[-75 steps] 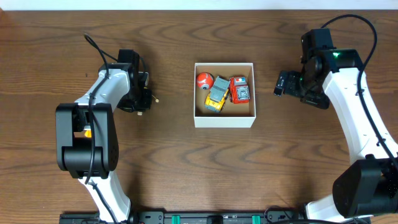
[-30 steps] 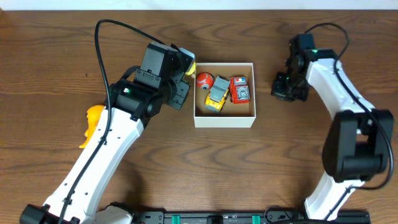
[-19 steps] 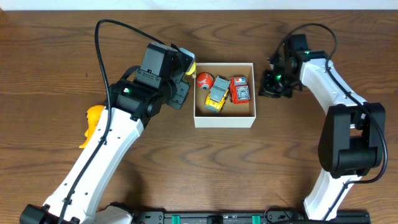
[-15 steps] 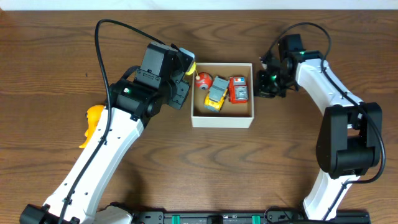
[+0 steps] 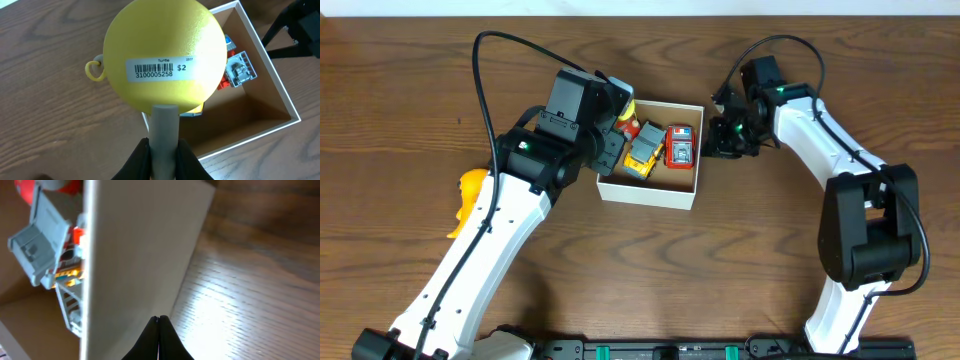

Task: Pack container
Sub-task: 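Carry the yellow rattle into the white box and release it, then move the left gripper back to the orange dinosaur and grasp it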

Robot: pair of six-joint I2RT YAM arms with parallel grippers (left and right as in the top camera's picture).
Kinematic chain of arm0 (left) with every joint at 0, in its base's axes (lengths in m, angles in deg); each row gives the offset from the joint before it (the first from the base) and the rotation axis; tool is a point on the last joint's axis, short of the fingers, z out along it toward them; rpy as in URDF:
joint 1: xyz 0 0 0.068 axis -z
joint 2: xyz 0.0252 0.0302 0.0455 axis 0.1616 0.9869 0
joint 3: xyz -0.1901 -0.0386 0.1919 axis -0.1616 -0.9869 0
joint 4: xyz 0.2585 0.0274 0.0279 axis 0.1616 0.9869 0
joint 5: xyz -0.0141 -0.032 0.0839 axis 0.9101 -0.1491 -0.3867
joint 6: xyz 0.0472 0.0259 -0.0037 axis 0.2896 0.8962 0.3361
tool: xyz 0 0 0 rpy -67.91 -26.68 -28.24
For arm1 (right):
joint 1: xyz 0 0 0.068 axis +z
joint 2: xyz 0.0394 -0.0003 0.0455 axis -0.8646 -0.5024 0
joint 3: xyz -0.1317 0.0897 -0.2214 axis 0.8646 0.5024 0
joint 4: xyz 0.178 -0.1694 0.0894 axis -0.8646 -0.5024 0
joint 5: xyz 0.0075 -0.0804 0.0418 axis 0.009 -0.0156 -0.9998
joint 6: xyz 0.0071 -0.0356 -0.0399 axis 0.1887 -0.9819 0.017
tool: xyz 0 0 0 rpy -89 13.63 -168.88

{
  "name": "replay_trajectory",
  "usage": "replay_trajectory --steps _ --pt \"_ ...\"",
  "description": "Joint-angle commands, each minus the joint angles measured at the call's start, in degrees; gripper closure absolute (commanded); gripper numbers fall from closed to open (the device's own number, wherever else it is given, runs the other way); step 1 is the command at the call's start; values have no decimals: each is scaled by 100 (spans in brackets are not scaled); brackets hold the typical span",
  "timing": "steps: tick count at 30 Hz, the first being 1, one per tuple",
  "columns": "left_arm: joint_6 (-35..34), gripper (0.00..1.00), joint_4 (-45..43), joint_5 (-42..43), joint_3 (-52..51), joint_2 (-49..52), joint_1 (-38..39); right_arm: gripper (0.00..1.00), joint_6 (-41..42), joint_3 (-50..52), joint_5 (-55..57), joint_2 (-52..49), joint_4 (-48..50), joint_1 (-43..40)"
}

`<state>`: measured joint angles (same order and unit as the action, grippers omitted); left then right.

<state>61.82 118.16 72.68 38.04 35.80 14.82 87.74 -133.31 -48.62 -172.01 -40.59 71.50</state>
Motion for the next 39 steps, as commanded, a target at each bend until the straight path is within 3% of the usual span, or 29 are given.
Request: replay_trajectory --steps 1,8,14,19,32,33,35,38,39 --pt "96 94 4 -68 98 0 7 96 -37 4 354 -37 11 -203" --pt "127 94 -319 -52 98 76 13 96 249 0 946 146 -247 -1027" --pt "1025 94 -352 761 94 549 195 96 262 0 944 304 -476 -1504" --pt "1661 94 -376 946 92 1217 544 96 262 0 944 306 -616 -1526" --pt "1679 93 -223 944 59 2184 1008 96 262 0 946 306 -643 -1502" --pt "1679 83 -223 944 59 2208 1008 96 262 0 946 306 -640 -1502" --pt "1679 51 -223 944 59 2208 1008 96 262 0 946 306 -640 -1502" --pt "1676 43 -221 942 59 2194 1008 96 262 0 946 306 -643 -1502" --pt "1672 24 -223 942 61 2190 1008 96 262 0 946 306 -643 -1502"
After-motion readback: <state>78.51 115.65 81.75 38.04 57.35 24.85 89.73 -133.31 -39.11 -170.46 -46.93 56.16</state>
